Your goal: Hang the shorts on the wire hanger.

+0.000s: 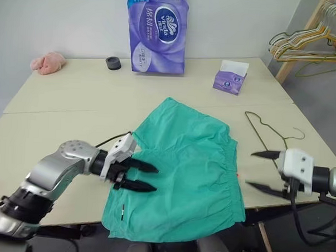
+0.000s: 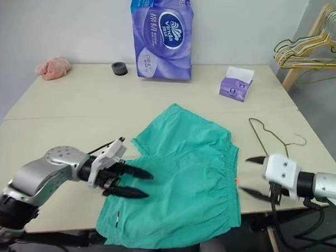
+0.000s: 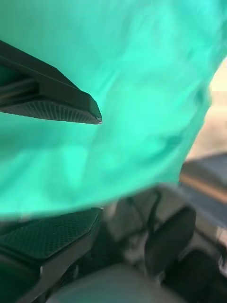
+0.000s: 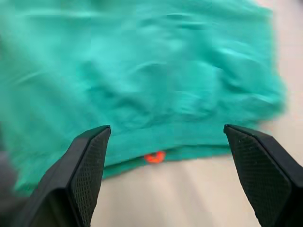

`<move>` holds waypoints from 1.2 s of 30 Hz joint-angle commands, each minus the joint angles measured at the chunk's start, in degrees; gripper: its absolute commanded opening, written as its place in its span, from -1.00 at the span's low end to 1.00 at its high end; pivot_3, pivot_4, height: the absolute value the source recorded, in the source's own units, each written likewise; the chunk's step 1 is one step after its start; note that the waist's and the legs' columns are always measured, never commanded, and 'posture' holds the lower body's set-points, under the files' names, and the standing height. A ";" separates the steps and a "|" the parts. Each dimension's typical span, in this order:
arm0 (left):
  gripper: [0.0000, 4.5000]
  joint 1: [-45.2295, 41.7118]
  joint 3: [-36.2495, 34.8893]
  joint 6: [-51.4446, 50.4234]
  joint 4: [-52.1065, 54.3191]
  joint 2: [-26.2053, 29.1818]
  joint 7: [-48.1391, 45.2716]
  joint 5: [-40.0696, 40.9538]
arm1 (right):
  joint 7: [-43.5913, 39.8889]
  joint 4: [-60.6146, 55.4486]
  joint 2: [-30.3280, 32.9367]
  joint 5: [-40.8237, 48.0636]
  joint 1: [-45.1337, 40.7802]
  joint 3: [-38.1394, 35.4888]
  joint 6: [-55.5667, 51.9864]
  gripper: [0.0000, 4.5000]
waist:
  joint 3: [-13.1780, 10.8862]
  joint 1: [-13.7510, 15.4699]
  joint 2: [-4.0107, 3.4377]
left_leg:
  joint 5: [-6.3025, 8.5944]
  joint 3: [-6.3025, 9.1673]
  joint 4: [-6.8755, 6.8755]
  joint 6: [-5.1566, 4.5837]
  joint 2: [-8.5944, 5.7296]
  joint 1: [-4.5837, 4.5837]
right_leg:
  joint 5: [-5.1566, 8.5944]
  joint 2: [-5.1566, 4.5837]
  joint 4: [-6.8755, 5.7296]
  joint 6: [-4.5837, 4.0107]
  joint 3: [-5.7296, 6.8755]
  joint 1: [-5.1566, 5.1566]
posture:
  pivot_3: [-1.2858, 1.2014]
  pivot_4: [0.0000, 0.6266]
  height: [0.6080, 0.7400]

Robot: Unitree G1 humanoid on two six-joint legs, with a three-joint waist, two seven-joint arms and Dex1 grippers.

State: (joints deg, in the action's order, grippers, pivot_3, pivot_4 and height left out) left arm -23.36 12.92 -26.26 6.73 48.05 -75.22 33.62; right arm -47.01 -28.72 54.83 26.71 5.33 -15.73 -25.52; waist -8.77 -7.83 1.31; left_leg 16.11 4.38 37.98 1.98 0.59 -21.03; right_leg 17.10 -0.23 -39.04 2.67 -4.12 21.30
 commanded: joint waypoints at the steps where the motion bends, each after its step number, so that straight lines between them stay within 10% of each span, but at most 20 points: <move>1: 0.32 -3.50 -1.72 2.09 0.51 -2.35 1.06 -1.93 | 10.77 -0.08 -4.32 1.42 -0.40 -3.78 -11.32 0.82 | 0.01 -0.04 -0.02 | 0.00 -0.04 -0.02 0.00 -0.02 0.00 | -0.13 0.00 0.00 -0.20 -0.04 0.01 | -0.13 -0.67 1.00; 10: 0.32 -9.02 -0.10 4.27 -2.60 -6.39 -2.91 -5.10 | 29.11 8.10 -14.81 -2.43 -5.24 -7.37 -27.30 0.82 | 0.08 -0.73 -0.23 | 0.00 -0.18 -0.08 0.00 -0.02 0.01 | -0.14 0.08 -0.02 -0.23 -0.17 0.10 | -0.15 -0.69 1.00; 29: 0.32 -13.29 0.00 6.20 -2.88 -12.19 -4.39 -8.64 | 25.04 27.22 -10.24 -5.09 -15.23 -2.18 -34.05 0.82 | 0.14 -1.74 -0.32 | 0.00 -0.23 -0.03 -0.01 -0.04 0.00 | -0.17 0.09 0.02 -0.10 -0.21 0.07 | -0.14 -0.72 1.00; 36: 0.33 -13.68 -0.06 7.75 -4.00 -12.43 -3.52 -9.80 | 23.31 24.98 -9.43 -6.45 -13.26 2.22 -34.84 -0.05 | 0.22 -1.53 -0.26 | 0.00 -0.14 -0.03 -0.01 -0.01 0.00 | -0.12 0.13 0.03 -0.02 -0.14 0.04 | -0.14 -0.71 1.00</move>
State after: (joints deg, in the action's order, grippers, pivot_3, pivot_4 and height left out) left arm -35.68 14.64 -19.47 2.12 35.76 -79.26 23.98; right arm -23.67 -3.83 45.93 21.09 -9.49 -14.74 -58.50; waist -8.56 -9.35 1.05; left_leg 16.11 4.26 37.95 1.97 0.58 -21.03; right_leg 17.00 -0.10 -39.01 2.70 -4.24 21.33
